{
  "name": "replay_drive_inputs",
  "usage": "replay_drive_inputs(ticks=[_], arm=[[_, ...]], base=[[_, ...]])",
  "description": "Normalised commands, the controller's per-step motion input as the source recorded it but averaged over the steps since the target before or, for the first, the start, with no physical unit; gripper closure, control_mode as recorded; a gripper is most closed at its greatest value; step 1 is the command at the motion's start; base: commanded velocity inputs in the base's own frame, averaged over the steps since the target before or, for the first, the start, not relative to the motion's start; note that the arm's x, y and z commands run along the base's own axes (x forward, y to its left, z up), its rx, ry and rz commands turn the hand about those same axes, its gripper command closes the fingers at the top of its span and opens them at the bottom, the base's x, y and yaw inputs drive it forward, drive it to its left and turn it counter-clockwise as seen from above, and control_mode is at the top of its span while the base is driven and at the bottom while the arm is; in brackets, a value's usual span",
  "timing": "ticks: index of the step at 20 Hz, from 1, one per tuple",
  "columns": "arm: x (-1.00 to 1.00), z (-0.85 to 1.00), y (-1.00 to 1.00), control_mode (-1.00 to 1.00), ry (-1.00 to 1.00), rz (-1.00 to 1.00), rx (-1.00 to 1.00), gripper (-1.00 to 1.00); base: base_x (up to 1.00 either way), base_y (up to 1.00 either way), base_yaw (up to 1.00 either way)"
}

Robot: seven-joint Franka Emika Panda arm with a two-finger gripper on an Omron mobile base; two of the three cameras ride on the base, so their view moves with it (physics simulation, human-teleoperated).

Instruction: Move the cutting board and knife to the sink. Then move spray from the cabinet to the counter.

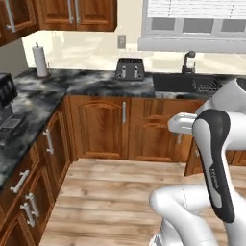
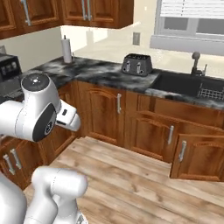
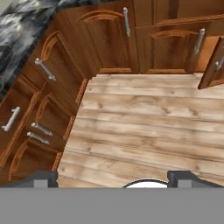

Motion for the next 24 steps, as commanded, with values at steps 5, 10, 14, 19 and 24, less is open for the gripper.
replay_drive_inputs(ticks=[5,10,14,19,24], arm=[[0.00,0.00,0.00,1.00,0.00,0.00,0.00,-1.00],[0.00,0.00,0.00,1.00,0.00,0.00,0.00,-1.00],[0.00,0.00,0.00,1.00,0.00,0.00,0.00,-1.00],[0.00,0.00,0.00,1.00,0.00,0.00,0.00,-1.00],[0.00,0.00,0.00,1.00,0.00,0.00,0.00,-1.00]], base=[[-1.00,0.92,0.41],[-0.62,0.73,0.70],[-0.54,-0.19,0.88],[-0.60,-0.42,0.89],[-0.49,-0.17,0.96]])
